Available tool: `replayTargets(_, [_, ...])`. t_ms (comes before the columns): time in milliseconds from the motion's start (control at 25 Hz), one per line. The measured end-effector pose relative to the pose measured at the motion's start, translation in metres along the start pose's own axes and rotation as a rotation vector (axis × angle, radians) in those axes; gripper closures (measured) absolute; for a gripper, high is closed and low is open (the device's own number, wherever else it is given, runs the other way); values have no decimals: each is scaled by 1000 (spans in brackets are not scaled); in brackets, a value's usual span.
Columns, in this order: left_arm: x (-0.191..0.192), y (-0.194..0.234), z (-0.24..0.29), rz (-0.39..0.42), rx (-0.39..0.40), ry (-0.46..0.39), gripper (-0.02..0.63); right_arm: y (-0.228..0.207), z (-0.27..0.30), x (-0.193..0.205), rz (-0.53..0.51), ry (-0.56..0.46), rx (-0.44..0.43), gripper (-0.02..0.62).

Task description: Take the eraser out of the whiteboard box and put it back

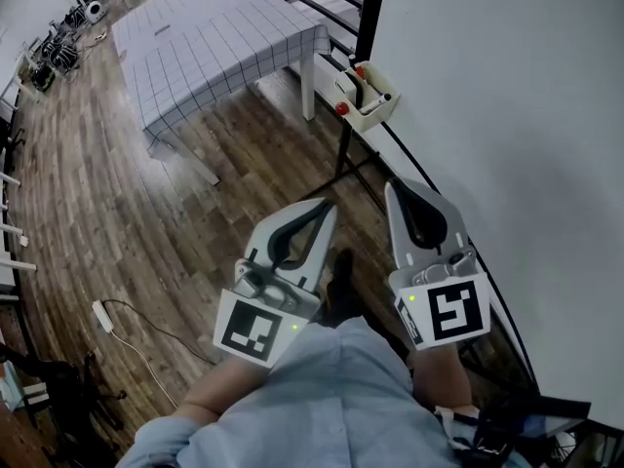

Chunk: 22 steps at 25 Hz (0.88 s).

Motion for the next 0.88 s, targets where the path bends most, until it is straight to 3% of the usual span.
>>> replayTargets(600, [17, 68, 128, 38, -22, 61, 607, -68, 110, 24, 68, 49, -89, 592])
replayTargets(880, [-1, 86, 159, 78, -38, 36, 607, -84, 146, 18, 60, 35, -133, 591])
Point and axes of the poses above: the fingertips, and each gripper's own axes: z forward along the fingers, y to its left, x out of its underside, the point moved 7 cm from there along -z, backward along the fingers, and after that the axes turned 1 degree about z, right-handed, at the moved point
